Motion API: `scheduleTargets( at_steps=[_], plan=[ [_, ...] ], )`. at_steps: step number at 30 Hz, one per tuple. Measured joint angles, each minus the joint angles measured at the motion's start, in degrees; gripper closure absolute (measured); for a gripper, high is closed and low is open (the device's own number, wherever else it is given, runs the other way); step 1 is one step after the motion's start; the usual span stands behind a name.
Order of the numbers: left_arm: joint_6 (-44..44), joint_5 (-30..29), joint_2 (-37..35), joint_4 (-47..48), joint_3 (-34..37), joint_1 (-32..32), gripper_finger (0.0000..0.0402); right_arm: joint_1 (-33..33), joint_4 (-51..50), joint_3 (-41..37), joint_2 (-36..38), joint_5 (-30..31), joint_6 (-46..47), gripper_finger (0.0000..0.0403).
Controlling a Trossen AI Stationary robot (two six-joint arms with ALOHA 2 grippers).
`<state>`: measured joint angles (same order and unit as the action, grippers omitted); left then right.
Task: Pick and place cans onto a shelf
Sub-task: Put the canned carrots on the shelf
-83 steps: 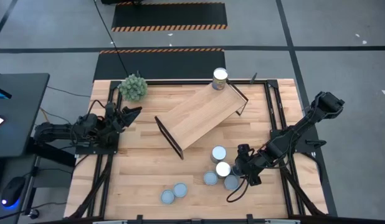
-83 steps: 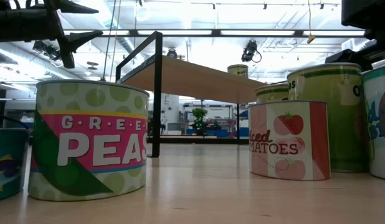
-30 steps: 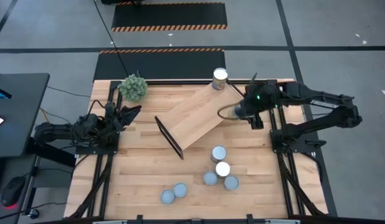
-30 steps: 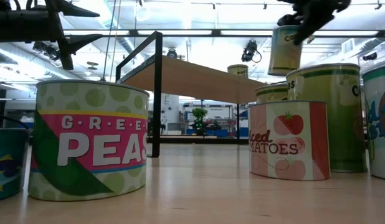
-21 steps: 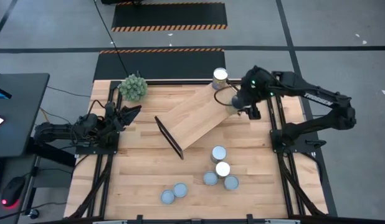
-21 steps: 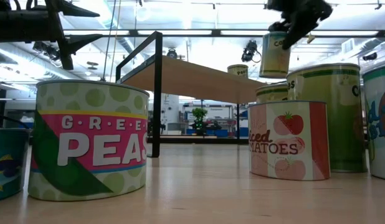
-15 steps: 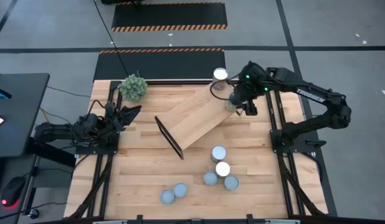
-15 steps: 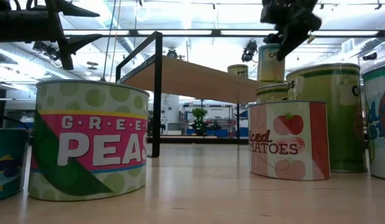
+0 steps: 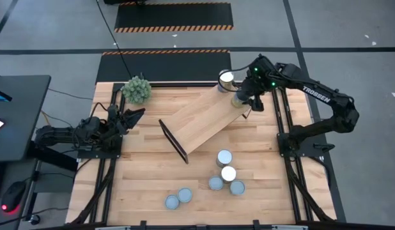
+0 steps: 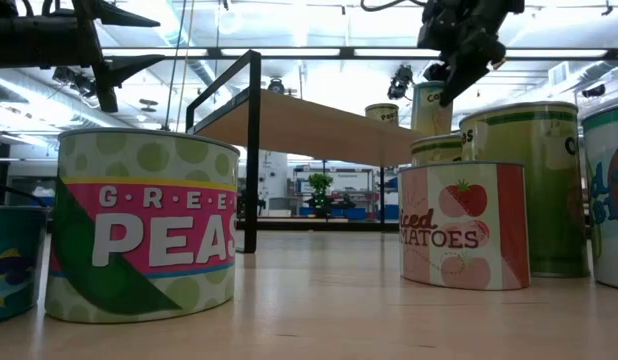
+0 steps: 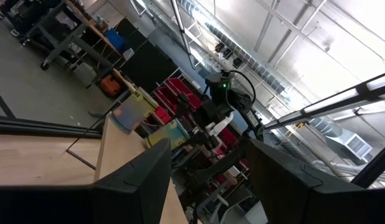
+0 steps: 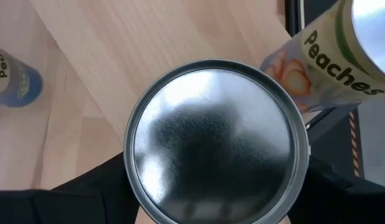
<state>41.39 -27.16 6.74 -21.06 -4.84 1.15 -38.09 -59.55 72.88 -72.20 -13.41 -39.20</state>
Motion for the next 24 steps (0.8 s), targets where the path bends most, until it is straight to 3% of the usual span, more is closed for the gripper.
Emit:
scheduleTargets(
  at_steps=[12, 24],
  plan=[
    [0.39, -0.01, 0.02, -0.03, 0.00, 0.00, 0.0186, -0.02, 0.13, -0.02, 0.04, 3.45, -1.03, 0.0010],
    [1.53, 0.00, 0.00, -0.07, -0.01, -0.01, 0.0186, 0.12, -0.98, 2.25, 0.43, 9.82, -1.57, 0.0014]
  ],
)
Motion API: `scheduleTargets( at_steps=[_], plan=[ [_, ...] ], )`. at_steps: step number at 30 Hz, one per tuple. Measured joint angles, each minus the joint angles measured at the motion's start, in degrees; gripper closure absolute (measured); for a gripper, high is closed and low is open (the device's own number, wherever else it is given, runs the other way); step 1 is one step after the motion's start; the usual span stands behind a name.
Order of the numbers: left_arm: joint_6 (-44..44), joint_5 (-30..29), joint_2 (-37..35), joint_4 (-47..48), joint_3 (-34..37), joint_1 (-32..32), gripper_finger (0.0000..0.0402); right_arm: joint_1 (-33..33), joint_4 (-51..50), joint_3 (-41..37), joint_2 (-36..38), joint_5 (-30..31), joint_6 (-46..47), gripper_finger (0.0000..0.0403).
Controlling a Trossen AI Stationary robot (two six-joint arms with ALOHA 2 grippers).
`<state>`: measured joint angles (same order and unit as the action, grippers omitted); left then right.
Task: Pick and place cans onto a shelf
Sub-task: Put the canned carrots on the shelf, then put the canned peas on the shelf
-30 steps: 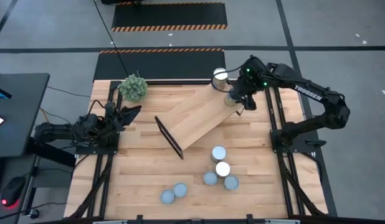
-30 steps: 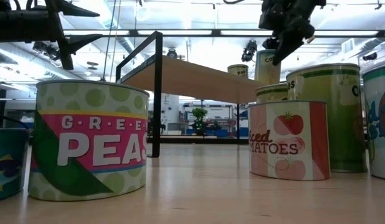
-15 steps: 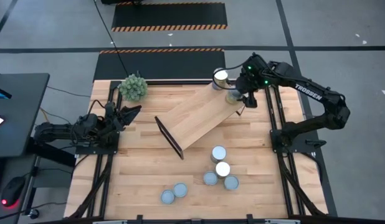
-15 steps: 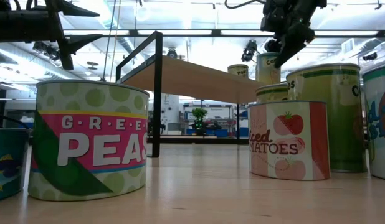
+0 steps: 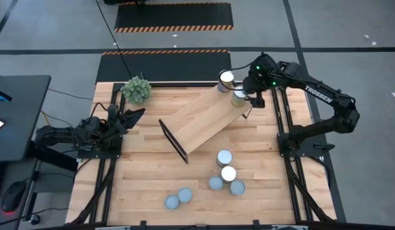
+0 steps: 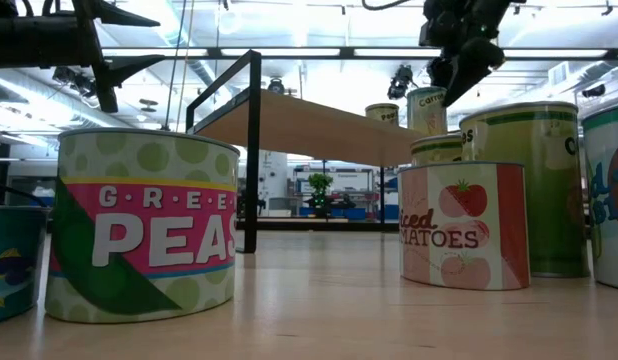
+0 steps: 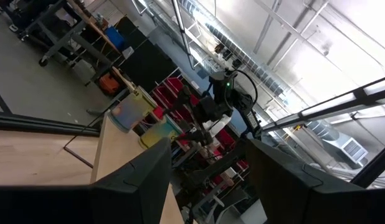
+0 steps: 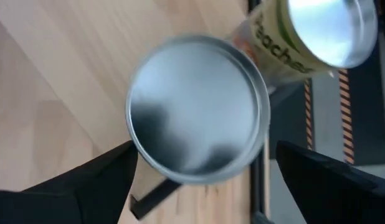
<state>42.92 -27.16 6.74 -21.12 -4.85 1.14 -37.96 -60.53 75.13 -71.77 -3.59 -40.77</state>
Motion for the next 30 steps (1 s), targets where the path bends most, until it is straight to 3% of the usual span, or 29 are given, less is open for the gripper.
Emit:
scheduleTargets(
  at_steps=[9, 19, 25, 30],
  plan=[
    [-0.02, 0.00, 0.00, 0.00, 0.01, 0.01, 0.0186, -0.27, -0.18, 0.00, 0.81, 9.97, 0.35, 0.0014],
    [1.42, 2.49, 0.00, -0.07, 0.01, 0.01, 0.0186, 5.58, -12.04, 0.00, 5.91, 6.75, 15.31, 0.0014],
    [-0.09, 2.51, 0.00, -0.04, -0.01, 0.01, 0.0186, 14.10, -15.14, 0.00, 6.66, 2.35, 27.18, 0.0022],
    [-0.58, 2.47, 0.00, -0.01, 0.01, 0.01, 0.0186, 23.48, -14.26, -0.08, 6.04, 2.52, 32.80, 0.0026]
  ],
)
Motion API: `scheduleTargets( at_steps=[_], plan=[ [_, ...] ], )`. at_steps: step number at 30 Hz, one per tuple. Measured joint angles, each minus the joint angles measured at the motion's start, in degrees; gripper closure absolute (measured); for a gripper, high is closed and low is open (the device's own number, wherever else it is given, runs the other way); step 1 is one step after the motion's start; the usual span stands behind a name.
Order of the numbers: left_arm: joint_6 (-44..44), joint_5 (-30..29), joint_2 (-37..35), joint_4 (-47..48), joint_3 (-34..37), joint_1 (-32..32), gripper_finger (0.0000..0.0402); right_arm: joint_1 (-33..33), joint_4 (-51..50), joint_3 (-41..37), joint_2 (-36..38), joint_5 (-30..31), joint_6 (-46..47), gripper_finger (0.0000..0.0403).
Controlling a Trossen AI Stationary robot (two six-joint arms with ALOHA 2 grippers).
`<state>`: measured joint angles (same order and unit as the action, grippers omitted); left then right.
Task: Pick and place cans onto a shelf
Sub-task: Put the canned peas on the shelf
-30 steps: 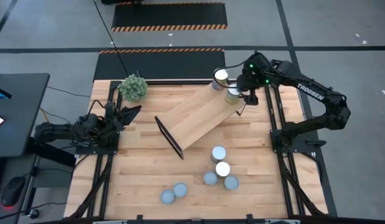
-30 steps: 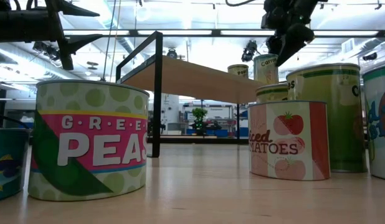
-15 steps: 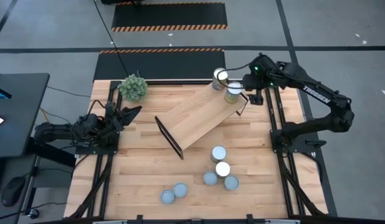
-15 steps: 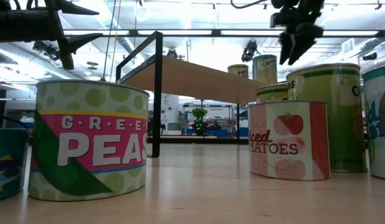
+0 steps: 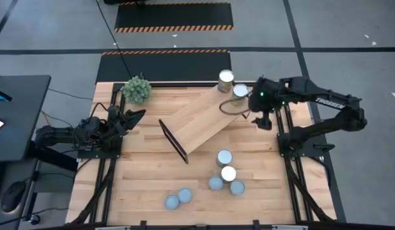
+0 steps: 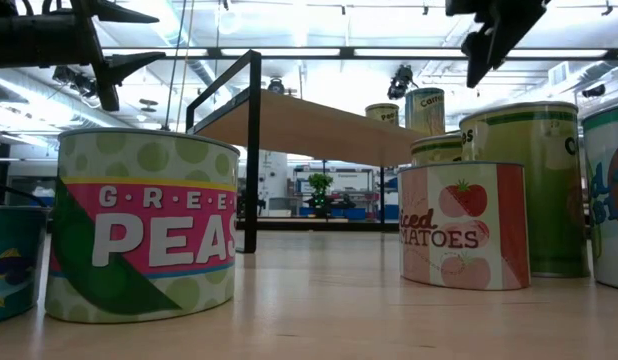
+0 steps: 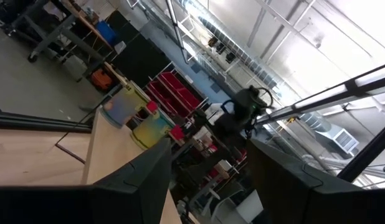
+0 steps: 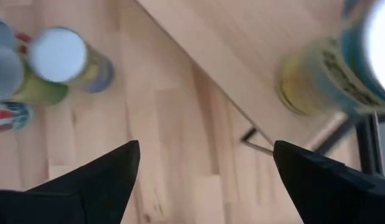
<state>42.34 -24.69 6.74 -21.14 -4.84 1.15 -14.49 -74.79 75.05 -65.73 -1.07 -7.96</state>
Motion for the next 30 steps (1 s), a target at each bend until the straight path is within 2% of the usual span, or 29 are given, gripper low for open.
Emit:
scheduleTargets(
  at_steps=[7, 15, 22, 30],
  plan=[
    [-0.12, 0.02, 0.00, 0.01, 0.00, 0.00, 0.0186, 11.43, 8.32, -4.28, -0.26, 2.34, 10.48, 0.0026],
    [0.36, 0.71, 0.00, -0.01, 0.00, 0.00, 0.0186, 24.15, 19.83, -10.35, -2.72, 9.85, 19.93, 0.0026],
    [0.49, 1.99, 0.00, 0.03, -0.02, 0.00, 0.0186, 30.18, 25.27, -10.71, -10.45, 11.46, 27.10, 0.0026],
    [1.05, 2.10, 0.00, 0.03, -0.02, 0.00, 0.0186, 33.50, 33.00, -10.71, -18.96, 13.01, 32.51, 0.0025]
  ],
)
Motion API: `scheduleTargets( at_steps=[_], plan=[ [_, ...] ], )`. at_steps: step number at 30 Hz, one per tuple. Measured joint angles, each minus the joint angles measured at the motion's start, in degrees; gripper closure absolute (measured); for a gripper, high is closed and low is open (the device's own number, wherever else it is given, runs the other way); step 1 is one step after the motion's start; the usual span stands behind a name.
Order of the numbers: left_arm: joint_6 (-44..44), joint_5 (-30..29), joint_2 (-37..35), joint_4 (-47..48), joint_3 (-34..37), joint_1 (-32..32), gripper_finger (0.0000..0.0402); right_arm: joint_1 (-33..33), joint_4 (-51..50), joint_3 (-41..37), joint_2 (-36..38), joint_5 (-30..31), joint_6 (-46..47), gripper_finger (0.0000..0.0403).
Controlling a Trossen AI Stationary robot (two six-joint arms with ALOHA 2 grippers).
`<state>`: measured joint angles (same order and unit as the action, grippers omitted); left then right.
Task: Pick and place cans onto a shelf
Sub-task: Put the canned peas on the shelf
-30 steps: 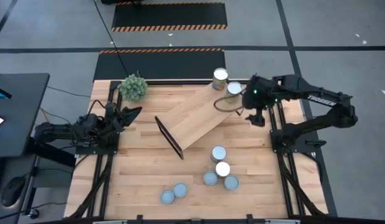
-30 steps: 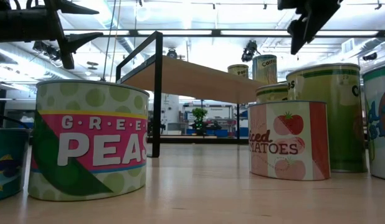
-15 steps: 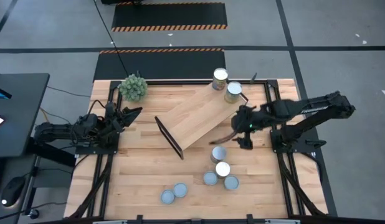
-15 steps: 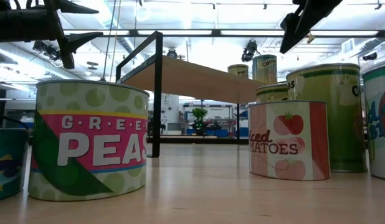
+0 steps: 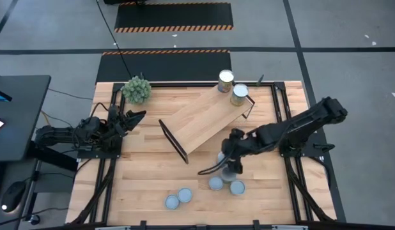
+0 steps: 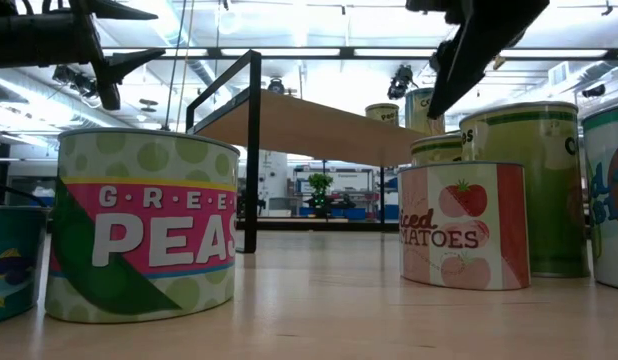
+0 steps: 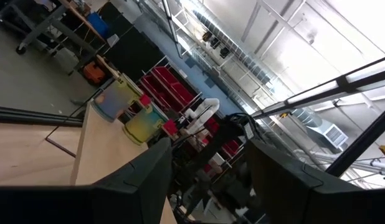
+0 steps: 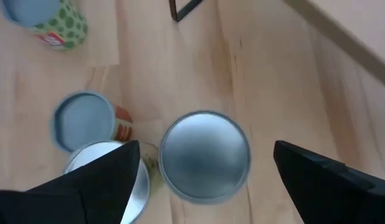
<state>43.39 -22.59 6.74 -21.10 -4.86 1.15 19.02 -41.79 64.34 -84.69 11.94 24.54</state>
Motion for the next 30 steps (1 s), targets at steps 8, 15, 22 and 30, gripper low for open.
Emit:
scheduleTargets(
  at_steps=[8, 15, 22, 30],
  plan=[
    [1.00, 0.00, 0.00, 0.23, 0.00, 0.00, 0.0186, 1.46, 4.53, 0.00, -5.16, 2.91, -0.72, 0.0025],
    [1.41, 0.00, 0.00, 0.33, 0.00, 0.00, 0.0186, 1.96, 5.30, 0.00, -5.31, 6.67, -2.15, 0.0025],
    [1.18, 0.00, 0.00, 0.46, 0.00, 0.00, 0.0186, 1.87, 6.87, -1.11, -5.31, 6.49, -1.58, 0.0025],
    [1.01, 0.00, 0.00, 0.46, 0.00, 0.00, 0.0186, 1.74, 7.96, -3.73, -5.28, 6.37, -1.18, 0.0025]
  ],
)
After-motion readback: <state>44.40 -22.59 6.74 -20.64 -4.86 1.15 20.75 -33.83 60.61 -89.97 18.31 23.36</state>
